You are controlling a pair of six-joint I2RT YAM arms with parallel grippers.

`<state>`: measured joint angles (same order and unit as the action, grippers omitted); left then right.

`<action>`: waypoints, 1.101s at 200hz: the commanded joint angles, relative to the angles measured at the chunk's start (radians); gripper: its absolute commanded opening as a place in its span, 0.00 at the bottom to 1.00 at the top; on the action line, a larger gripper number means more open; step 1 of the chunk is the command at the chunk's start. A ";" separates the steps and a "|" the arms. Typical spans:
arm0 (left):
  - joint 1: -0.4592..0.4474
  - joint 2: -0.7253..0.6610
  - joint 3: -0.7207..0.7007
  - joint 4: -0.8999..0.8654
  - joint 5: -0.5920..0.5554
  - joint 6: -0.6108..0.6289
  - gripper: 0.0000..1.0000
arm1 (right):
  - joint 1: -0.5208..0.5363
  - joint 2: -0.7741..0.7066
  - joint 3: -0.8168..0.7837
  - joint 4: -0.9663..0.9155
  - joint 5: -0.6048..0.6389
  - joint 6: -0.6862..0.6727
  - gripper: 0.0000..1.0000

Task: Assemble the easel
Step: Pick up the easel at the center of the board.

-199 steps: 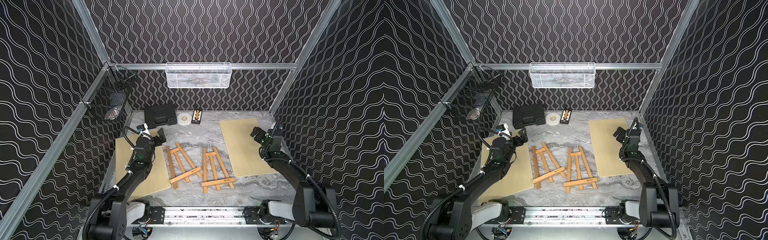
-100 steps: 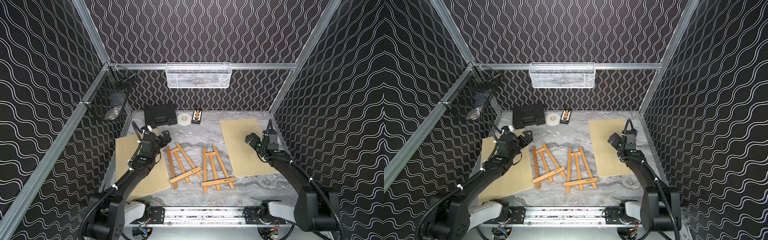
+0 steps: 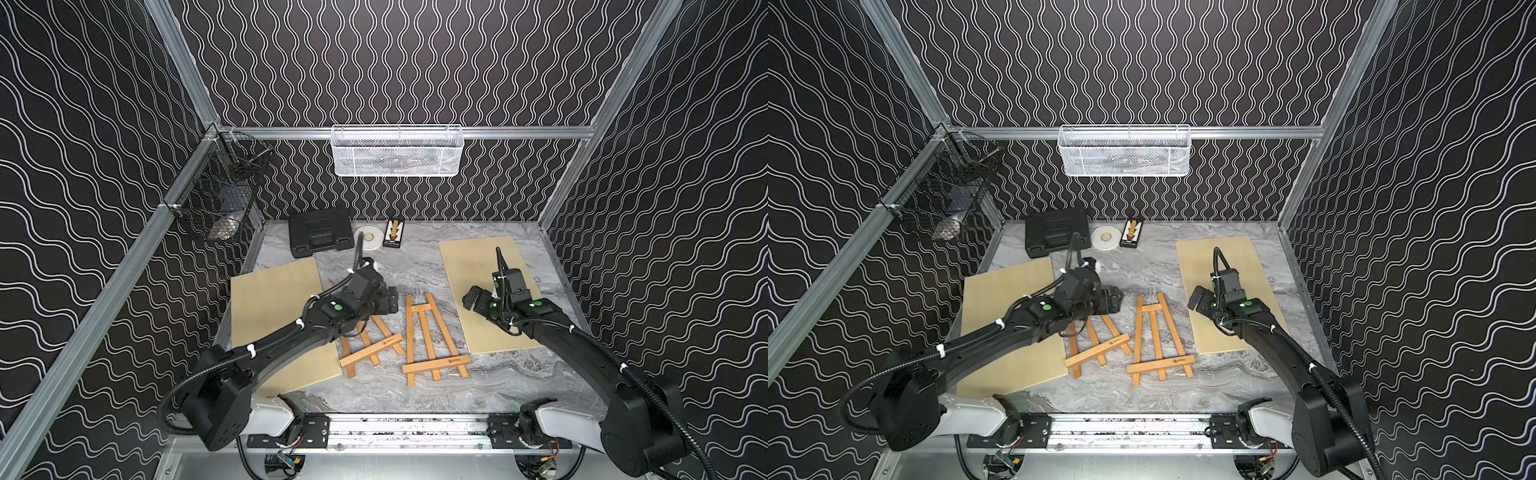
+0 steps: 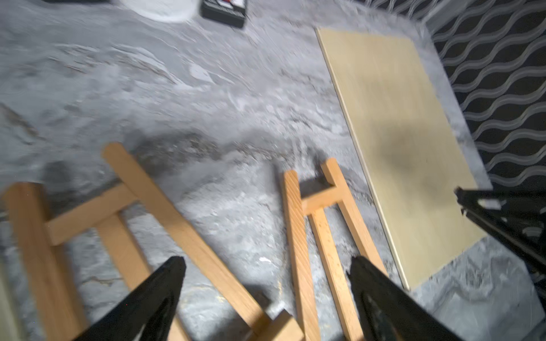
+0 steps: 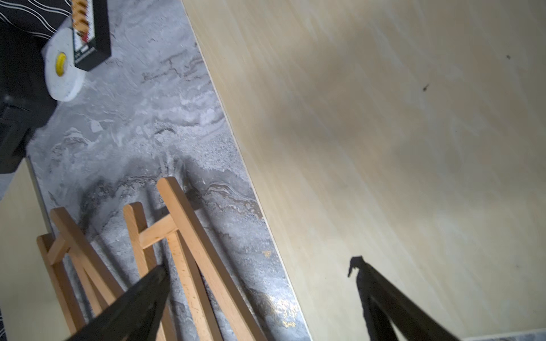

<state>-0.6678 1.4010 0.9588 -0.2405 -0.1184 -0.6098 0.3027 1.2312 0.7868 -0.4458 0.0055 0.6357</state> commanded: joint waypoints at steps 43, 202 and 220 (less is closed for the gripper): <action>-0.171 0.181 0.109 -0.145 -0.036 0.067 0.76 | 0.032 -0.006 -0.027 -0.097 -0.066 -0.002 1.00; -0.210 0.508 0.247 -0.162 -0.131 0.076 0.44 | 0.047 0.032 -0.037 -0.079 -0.091 -0.046 1.00; -0.210 0.516 0.237 -0.139 -0.130 0.056 0.40 | 0.047 0.037 -0.035 -0.073 -0.089 -0.045 1.00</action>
<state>-0.8772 1.9060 1.1988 -0.3962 -0.2337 -0.5236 0.3508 1.2655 0.7479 -0.5167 -0.0914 0.5907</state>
